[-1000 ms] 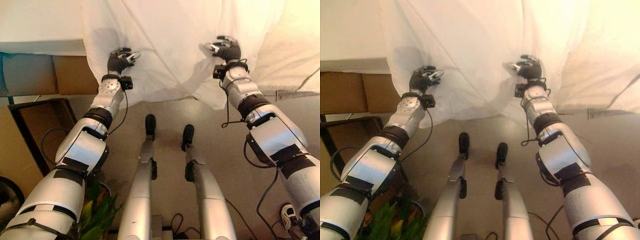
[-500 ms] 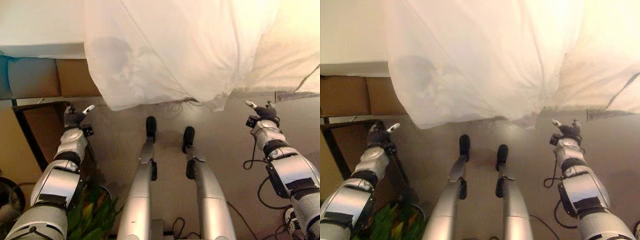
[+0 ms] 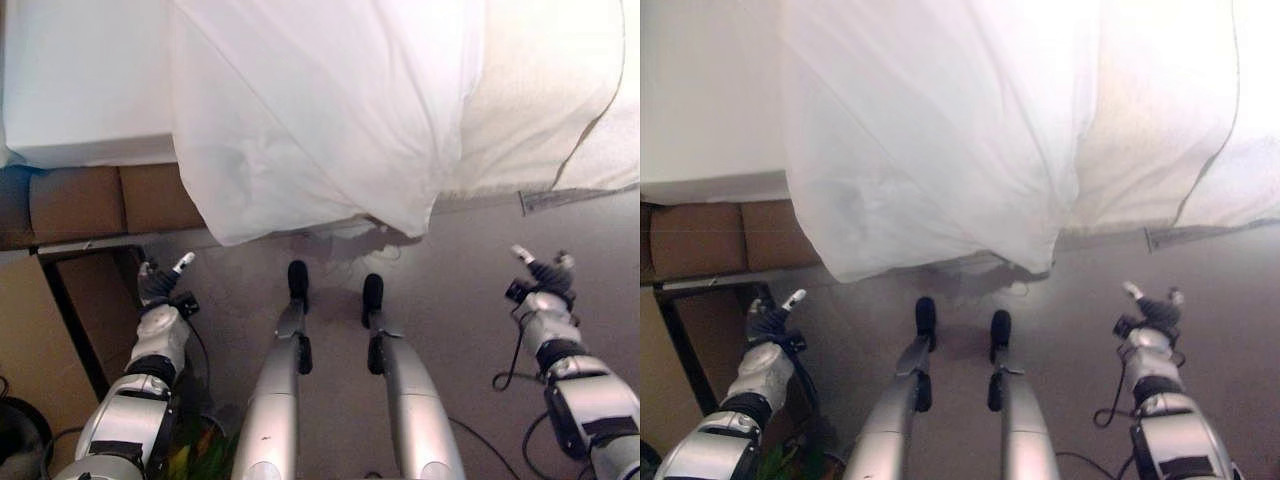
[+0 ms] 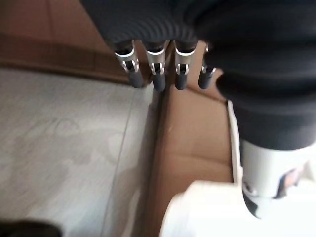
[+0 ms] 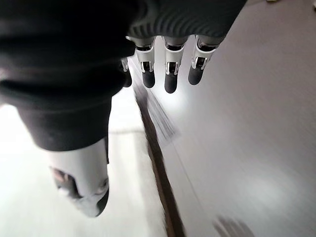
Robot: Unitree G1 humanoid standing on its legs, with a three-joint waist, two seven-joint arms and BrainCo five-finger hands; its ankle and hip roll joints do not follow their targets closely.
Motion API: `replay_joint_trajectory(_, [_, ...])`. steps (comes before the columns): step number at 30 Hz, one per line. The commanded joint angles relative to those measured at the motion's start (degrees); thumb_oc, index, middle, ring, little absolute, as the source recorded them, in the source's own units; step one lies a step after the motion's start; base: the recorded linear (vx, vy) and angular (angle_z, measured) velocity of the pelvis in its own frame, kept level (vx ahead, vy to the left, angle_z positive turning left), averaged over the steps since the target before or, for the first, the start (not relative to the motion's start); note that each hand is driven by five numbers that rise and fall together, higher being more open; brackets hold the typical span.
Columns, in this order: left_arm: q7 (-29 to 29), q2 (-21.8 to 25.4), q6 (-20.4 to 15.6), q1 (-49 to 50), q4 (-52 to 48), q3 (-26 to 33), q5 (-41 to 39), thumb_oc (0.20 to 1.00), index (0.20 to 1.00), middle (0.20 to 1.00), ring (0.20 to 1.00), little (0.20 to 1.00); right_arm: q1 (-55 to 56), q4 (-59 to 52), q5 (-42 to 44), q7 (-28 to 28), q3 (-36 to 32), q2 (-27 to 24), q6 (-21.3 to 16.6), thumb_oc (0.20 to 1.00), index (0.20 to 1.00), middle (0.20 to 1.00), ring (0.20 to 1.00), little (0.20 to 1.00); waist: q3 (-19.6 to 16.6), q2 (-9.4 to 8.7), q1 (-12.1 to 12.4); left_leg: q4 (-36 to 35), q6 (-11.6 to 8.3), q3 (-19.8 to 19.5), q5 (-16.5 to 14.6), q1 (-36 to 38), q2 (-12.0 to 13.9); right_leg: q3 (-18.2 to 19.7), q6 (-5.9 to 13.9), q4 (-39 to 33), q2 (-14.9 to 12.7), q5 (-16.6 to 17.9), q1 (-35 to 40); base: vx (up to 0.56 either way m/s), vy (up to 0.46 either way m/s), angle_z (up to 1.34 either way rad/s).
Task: Make the bed
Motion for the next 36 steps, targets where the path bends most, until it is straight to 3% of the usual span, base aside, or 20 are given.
replay_joint_trajectory(1, [-3.3, -2.2, 0.9, 4.1, 3.5, -0.7, 6.3, 1.0, 1.0, 1.0, 1.0, 1.0, 4.2, 0.2, -3.2, 4.7, 2.3, 0.4, 0.9, 1.0, 1.0, 1.0, 1.0, 1.0, -0.6, 0.1, 0.6, 6.4, -0.75, 0.1, -10.1, 3.9, -3.3, -2.6, 4.58, -3.2, -2.4, 2.3, 4.1, 0.05, -0.066, 0.01])
replay_joint_trajectory(3, [-4.4, -4.5, 1.9, 7.2, 4.0, -1.8, 10.1, 1.0, 1.0, 1.0, 1.0, 1.0, 8.4, 0.2, -7.1, 6.2, 3.6, 2.6, 1.8, 1.0, 1.0, 1.0, 1.0, 1.0, -1.9, 0.33, 0.4, 3.5, -0.46, -0.1, -7.6, 8.2, -3.9, -3.6, 3.79, -3.3, -2.8, 2.3, 7.5, -0.01, -0.07, 0.11])
replay_joint_trajectory(8, [-6.5, -5.9, 2.8, 14.3, 3.8, -4.8, 21.2, 1.0, 1.0, 1.0, 1.0, 1.0, 15.6, -0.3, -31.2, 7.9, 14.4, 2.8, 5.0, 1.0, 1.0, 1.0, 1.0, 1.0, -6.4, 0.91, 0.5, -2.4, -0.99, -2.8, -5.5, 18.0, -3.8, -4.6, 3.01, -5.4, -1.5, 0.5, 17.4, 0.07, -0.122, 0.17])
replay_joint_trajectory(14, [-9.3, -6.4, 4.5, 19.6, 7.0, -7.6, 33.5, 1.0, 1.0, 1.0, 1.0, 1.0, 23.2, 3.7, -33.0, 13.1, 13.1, 6.6, 6.8, 1.0, 1.0, 1.0, 1.0, 1.0, -12.9, 1.62, -0.6, -9.6, -2.13, -3.3, -3.2, 27.0, -2.6, -6.3, 2.74, -9.6, 0.5, -0.7, 25.9, 0.08, -0.099, 0.19])
replay_joint_trajectory(18, [-10.7, -7.7, 5.6, 22.4, 9.2, -8.0, 36.4, 1.0, 1.0, 1.0, 1.0, 1.0, 25.8, 4.1, -36.2, 14.8, 13.9, 7.9, 7.7, 1.0, 1.0, 1.0, 1.0, 1.0, -16.0, 1.2, -0.9, -11.7, -2.86, -2.2, -3.0, 31.2, -1.7, -7.4, 2.98, -12.5, 1.2, -0.4, 30.4, 0.04, -0.061, 0.07])
replay_joint_trajectory(28, [-12.6, -12.8, 7.4, 26.4, 11.3, -7.4, 36.1, 1.0, 1.0, 1.0, 1.0, 1.0, 27.8, 8.9, -37.0, 16.2, 12.7, 11.3, 9.7, 1.0, 1.0, 1.0, 1.0, 1.0, -22.9, -0.44, 0.1, -12.3, -3.23, -0.3, -5.4, 37.4, -1.1, -7.6, 3.73, -18.4, 2.0, 1.1, 38.5, 0.06, -0.026, -0.02])
replay_joint_trajectory(36, [-13.7, -12.9, 8.6, 26.7, 13.4, -7.6, 38.0, 1.0, 1.0, 1.0, 1.0, 1.0, 28.5, 11.0, -37.3, 17.2, 12.5, 12.0, 10.7, 1.0, 1.0, 1.0, 1.0, 1.0, -25.3, -0.35, -0.1, -12.3, -3.03, -0.3, -6.6, 39.6, -1.2, -7.3, 3.73, -18.6, 1.9, 0.6, 40.6, 0.01, 0.006, 0.01])
